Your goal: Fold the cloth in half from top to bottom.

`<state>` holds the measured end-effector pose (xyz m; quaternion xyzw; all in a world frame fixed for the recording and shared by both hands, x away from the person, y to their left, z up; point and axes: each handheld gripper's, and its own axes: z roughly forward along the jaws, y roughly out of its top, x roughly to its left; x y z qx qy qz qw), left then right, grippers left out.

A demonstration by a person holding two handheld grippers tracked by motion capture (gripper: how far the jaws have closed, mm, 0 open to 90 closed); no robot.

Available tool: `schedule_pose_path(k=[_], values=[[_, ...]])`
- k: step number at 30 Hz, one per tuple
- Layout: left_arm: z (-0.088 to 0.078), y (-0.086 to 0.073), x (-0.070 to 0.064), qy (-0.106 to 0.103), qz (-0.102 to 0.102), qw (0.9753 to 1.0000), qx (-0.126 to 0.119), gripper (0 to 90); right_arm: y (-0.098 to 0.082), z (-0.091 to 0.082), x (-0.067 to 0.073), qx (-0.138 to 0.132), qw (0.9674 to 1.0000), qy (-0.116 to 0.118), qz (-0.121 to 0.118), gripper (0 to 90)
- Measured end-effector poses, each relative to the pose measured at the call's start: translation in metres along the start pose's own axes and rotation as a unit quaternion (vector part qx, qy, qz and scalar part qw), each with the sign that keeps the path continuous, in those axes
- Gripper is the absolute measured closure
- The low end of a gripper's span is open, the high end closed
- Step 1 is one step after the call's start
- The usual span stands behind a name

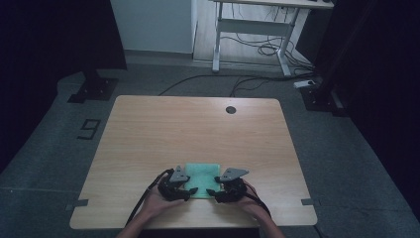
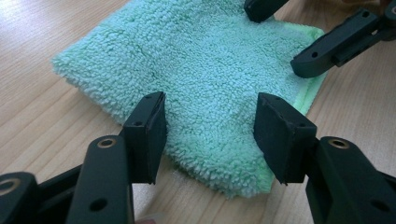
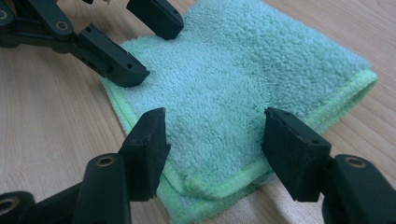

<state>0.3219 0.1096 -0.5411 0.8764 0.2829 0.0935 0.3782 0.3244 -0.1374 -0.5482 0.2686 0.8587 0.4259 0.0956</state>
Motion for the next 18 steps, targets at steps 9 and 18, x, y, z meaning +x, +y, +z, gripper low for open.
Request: schedule_pose_path(k=[9, 18], values=[[0.008, 0.009, 0.016, -0.008, -0.011, 0.9999, 0.005, 45.4, 0.003, 0.006, -0.008, -0.002, 0.9999, -0.015, 0.007, 44.4], [-0.001, 0.020, 0.015, -0.001, 0.001, 0.9997, -0.023, 44.5, 0.007, 0.004, -0.014, -0.020, 0.9993, -0.029, 0.016, 45.5]])
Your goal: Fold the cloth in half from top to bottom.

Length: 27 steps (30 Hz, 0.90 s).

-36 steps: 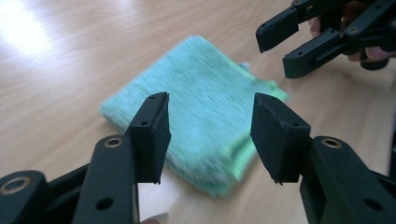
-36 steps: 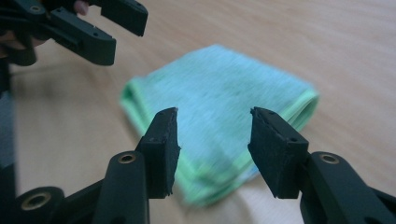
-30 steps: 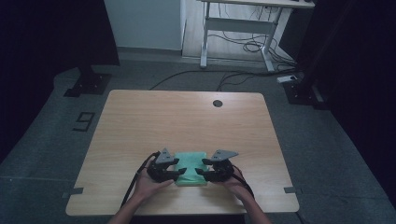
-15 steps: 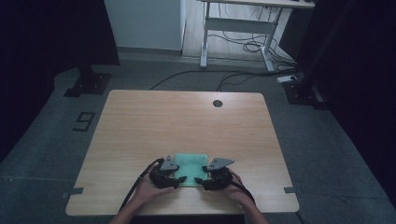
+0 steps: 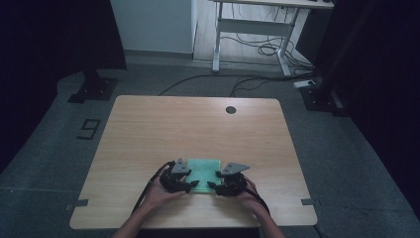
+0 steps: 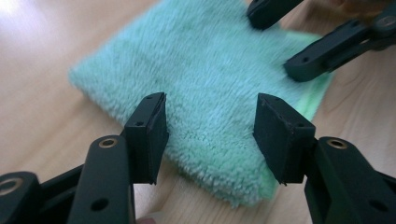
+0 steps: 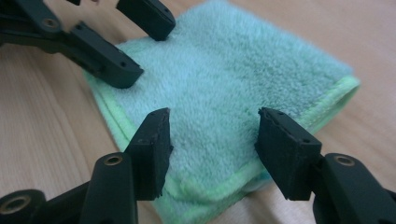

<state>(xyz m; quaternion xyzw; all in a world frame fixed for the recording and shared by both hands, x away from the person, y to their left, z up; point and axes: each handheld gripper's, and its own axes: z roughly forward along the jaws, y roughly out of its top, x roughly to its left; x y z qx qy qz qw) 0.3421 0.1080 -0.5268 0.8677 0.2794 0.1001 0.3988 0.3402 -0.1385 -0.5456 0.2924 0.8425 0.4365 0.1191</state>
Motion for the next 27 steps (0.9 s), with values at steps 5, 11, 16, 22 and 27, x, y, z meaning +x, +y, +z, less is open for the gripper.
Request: schedule_pose_path(k=[5, 11, 16, 22, 27], values=[[0.002, 0.017, 0.010, 0.003, -0.008, 0.9999, -0.007, 44.9, 0.019, -0.001, -0.012, -0.025, 0.9995, -0.016, 0.011, 48.7], [0.022, 0.017, 0.022, -0.002, -0.029, 0.9994, 0.018, 46.4, 0.036, 0.026, -0.023, 0.005, 0.9995, -0.027, 0.016, 53.5], [0.028, 0.009, 0.026, 0.007, -0.043, 0.9989, 0.016, 46.7, 0.026, 0.034, -0.031, 0.021, 0.9981, -0.038, 0.043, 52.8], [0.026, 0.009, 0.024, 0.019, -0.040, 0.9988, 0.019, 46.5, 0.022, 0.028, -0.030, 0.023, 0.9978, -0.049, 0.037, 51.5], [0.015, 0.012, 0.021, 0.024, -0.031, 0.9992, 0.007, 46.4, 0.026, 0.023, -0.024, 0.011, 0.9979, -0.057, 0.028, 48.0]])
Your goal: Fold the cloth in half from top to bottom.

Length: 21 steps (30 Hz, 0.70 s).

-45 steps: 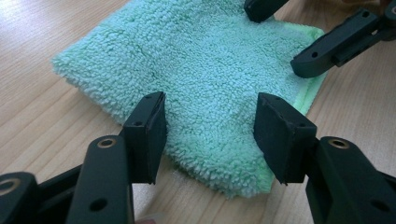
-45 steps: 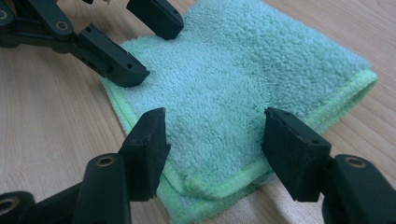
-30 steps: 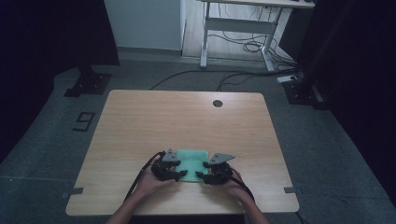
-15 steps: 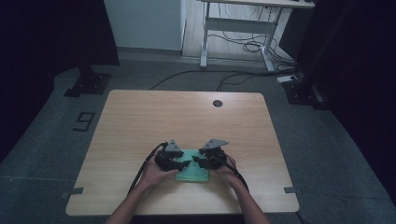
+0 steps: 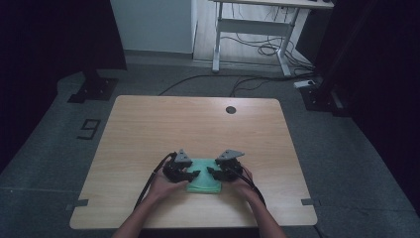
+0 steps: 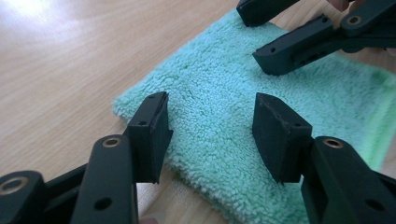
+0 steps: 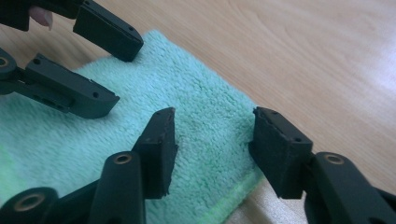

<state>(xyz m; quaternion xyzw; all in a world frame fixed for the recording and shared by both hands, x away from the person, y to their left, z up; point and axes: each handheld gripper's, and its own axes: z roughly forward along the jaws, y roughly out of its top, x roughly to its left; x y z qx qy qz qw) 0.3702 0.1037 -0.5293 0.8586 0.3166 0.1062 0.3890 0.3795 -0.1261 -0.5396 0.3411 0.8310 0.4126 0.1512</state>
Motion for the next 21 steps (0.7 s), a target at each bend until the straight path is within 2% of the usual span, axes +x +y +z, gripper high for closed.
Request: schedule_pose_path(k=[1, 2, 3, 6, 8, 13, 17, 19, 21], values=[[-0.009, 0.000, -0.003, -0.003, 0.003, 0.9999, -0.010, 46.5, 0.001, -0.008, 0.004, -0.013, 0.9999, 0.005, -0.005, 47.3], [-0.009, 0.000, -0.003, -0.003, 0.003, 0.9999, -0.010, 46.5, 0.001, -0.008, 0.004, -0.013, 0.9999, 0.005, -0.005, 47.3], [-0.018, -0.003, -0.007, -0.005, 0.008, 0.9999, -0.014, 46.5, 0.000, -0.018, 0.010, -0.024, 0.9996, 0.013, -0.011, 46.3], [-0.023, -0.006, -0.012, -0.011, 0.011, 0.9997, -0.016, 46.4, -0.003, -0.025, 0.015, -0.028, 0.9993, 0.021, -0.014, 45.1], [-0.028, -0.013, -0.023, -0.020, 0.019, 0.9995, -0.013, 46.2, -0.009, -0.032, 0.023, -0.026, 0.9989, 0.032, -0.020, 44.0], [-0.027, -0.024, -0.033, -0.031, 0.024, 0.9992, -0.006, 46.4, -0.024, -0.036, 0.034, -0.015, 0.9986, 0.044, -0.025, 43.7], [-0.022, -0.028, -0.035, -0.021, 0.029, 0.9993, 0.009, 46.9, -0.034, -0.033, 0.035, -0.003, 0.9991, 0.038, -0.018, 44.2], [-0.019, -0.030, -0.035, -0.021, 0.027, 0.9993, 0.012, 47.2, -0.037, -0.032, 0.034, -0.004, 0.9992, 0.039, -0.012, 44.5], [-0.018, -0.031, -0.035, -0.020, 0.026, 0.9994, 0.013, 47.4, -0.037, -0.032, 0.035, -0.004, 0.9992, 0.037, -0.014, 44.8]])
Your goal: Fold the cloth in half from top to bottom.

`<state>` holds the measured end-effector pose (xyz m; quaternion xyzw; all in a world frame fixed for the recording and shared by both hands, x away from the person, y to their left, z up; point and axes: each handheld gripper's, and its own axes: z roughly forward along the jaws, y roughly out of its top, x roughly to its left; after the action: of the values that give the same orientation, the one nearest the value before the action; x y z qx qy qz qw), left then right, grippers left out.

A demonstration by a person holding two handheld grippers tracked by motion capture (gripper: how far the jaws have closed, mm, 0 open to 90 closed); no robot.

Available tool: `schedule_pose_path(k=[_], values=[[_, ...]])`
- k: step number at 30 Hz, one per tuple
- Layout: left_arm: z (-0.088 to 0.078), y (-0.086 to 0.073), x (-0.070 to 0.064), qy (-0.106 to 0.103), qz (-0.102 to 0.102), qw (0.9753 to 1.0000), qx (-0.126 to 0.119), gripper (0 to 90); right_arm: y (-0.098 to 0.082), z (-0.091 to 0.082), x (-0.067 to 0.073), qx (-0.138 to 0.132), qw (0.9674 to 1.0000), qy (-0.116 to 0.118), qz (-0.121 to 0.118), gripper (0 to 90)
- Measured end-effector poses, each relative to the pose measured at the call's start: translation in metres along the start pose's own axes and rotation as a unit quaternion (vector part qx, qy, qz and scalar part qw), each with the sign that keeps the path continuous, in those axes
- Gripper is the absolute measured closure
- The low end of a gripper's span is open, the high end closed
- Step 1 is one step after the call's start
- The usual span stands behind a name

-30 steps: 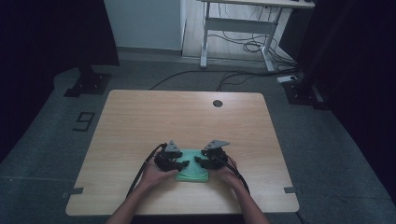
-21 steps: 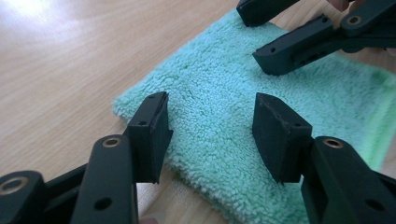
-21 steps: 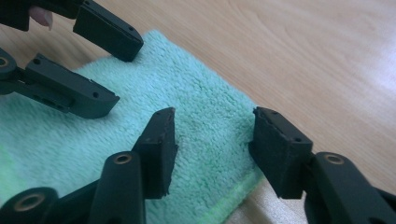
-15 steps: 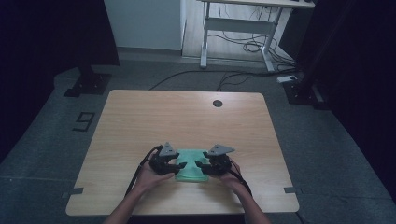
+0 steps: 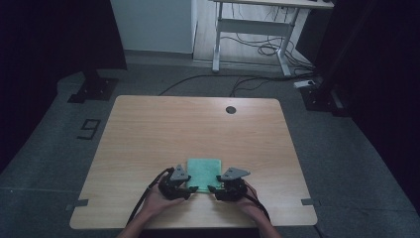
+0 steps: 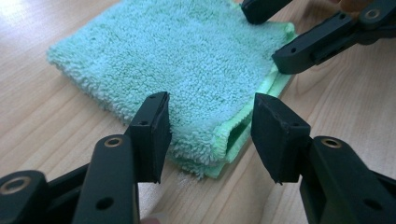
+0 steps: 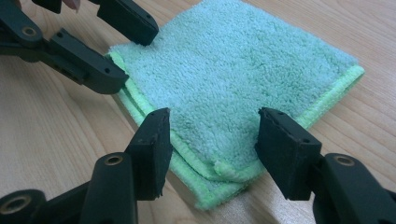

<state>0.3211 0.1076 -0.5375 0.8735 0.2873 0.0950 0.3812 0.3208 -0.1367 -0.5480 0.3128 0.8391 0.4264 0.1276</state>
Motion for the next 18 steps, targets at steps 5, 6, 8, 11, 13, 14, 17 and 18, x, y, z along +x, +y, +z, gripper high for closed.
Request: schedule_pose_path(k=[5, 6, 8, 11, 13, 14, 17, 18], values=[[0.0028, -0.0015, -0.0006, 0.005, 0.003, 1.0000, 0.005, 47.9, -0.0021, 0.0013, 0.0023, 0.001, 0.9999, -0.007, -0.009, 45.4], [0.0031, -0.0015, -0.0005, 0.005, 0.004, 1.0000, 0.005, 47.9, -0.0024, 0.0015, 0.0026, 0.001, 0.9999, -0.010, -0.013, 45.5], [0.0038, -0.0014, 0.0003, 0.004, 0.002, 1.0000, 0.006, 48.1, -0.0024, 0.0021, 0.0033, 0.002, 0.9998, -0.013, -0.016, 45.9], [0.0048, -0.0008, 0.0020, 0.002, -0.001, 1.0000, 0.006, 48.2, -0.0020, 0.0031, 0.0027, 0.003, 0.9998, -0.014, -0.017, 46.4], [0.0057, 0.0000, 0.0029, 0.003, -0.002, 1.0000, 0.006, 48.3, -0.0019, 0.0038, 0.0014, 0.002, 0.9998, -0.013, -0.015, 46.9], [0.0064, 0.0005, 0.0038, 0.004, -0.001, 1.0000, 0.006, 48.3, -0.0017, 0.0043, 0.0007, 0.001, 0.9998, -0.015, -0.015, 47.0], [0.0085, 0.0027, 0.0072, 0.006, -0.006, 1.0000, 0.005, 48.8, -0.0003, 0.0060, -0.0014, 0.001, 0.9997, -0.020, -0.012, 47.3], [0.0092, 0.0036, 0.0080, 0.006, -0.007, 0.9999, 0.005, 48.8, 0.0001, 0.0066, -0.0023, 0.000, 0.9997, -0.021, -0.011, 47.5]])
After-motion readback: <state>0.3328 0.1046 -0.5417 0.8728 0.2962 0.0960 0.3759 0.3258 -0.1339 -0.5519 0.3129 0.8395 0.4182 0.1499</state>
